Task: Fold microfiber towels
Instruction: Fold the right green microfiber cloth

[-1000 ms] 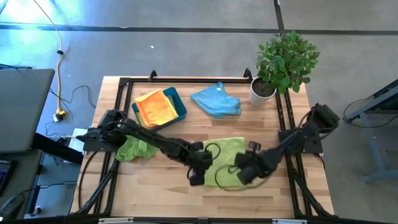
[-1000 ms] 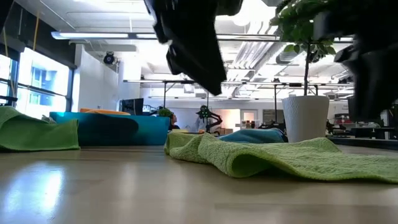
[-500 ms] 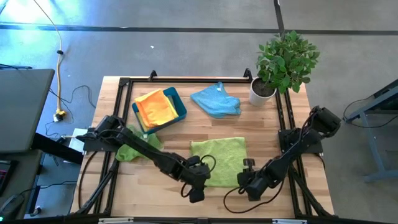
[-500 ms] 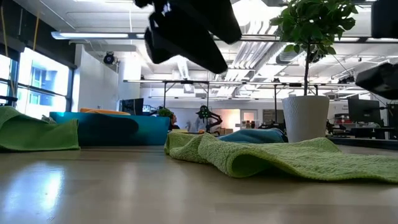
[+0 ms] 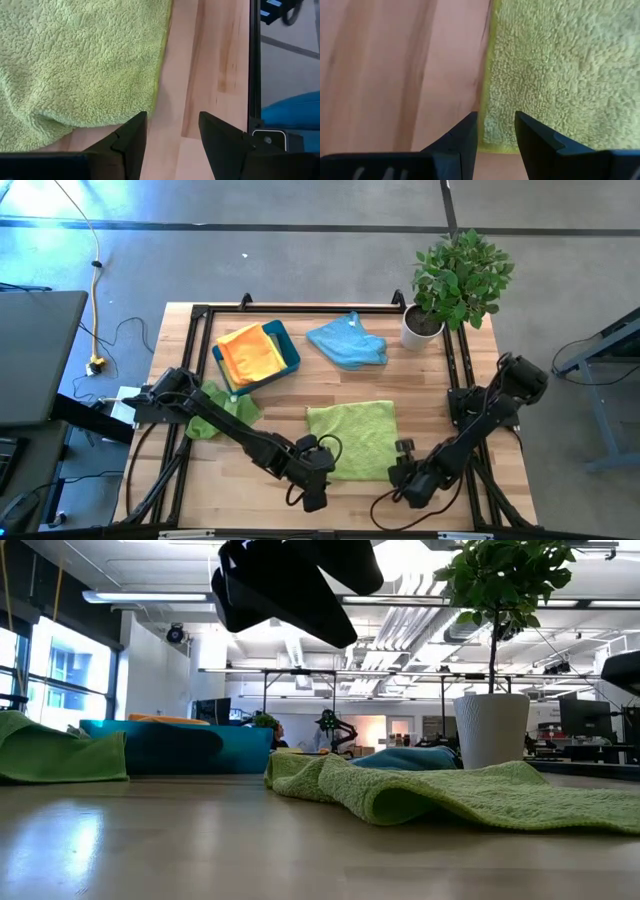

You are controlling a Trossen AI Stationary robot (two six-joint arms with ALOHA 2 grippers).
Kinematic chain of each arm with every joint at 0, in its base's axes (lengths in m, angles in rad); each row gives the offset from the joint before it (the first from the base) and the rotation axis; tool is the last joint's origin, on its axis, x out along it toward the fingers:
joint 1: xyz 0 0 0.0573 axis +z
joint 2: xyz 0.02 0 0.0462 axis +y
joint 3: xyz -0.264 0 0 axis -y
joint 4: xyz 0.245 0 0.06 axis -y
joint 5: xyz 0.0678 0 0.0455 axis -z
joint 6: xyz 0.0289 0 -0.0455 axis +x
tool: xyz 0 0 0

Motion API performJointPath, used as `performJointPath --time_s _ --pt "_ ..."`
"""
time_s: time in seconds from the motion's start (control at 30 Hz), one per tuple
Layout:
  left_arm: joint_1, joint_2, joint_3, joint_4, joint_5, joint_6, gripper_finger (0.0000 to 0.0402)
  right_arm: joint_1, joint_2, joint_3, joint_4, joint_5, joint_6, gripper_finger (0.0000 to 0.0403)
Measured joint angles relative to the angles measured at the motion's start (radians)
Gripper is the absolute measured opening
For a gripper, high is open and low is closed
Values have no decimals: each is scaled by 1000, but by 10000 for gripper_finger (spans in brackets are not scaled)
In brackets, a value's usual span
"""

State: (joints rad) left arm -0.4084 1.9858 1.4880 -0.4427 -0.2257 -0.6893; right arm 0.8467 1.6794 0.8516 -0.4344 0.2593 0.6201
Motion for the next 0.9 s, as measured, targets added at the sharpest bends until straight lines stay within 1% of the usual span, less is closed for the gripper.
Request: performJointPath --time_s 0.2,0.3,0.4,0.53,0.6,0.8,0.9 --pt "2 0 1 0 -5 -15 170 -2 47 5 13 -14 4 122" --pt "2 -1 1 0 -28 -16 170 -9 61 6 9 -15 16 118" --pt "2 -2 1 0 -52 -16 170 -24 61 6 10 -27 60 92" --pt "2 -2 1 0 -59 -27 170 -29 63 5 17 -27 96 29" --pt "2 -2 1 0 -64 -36 170 -29 64 5 16 -28 96 8" --pt "-7 -2 1 0 -120 -13 170 -39 48 33 -8 -37 100 2" --pt "-12 -2 1 0 -130 20 170 -66 15 39 -66 -32 87 1"
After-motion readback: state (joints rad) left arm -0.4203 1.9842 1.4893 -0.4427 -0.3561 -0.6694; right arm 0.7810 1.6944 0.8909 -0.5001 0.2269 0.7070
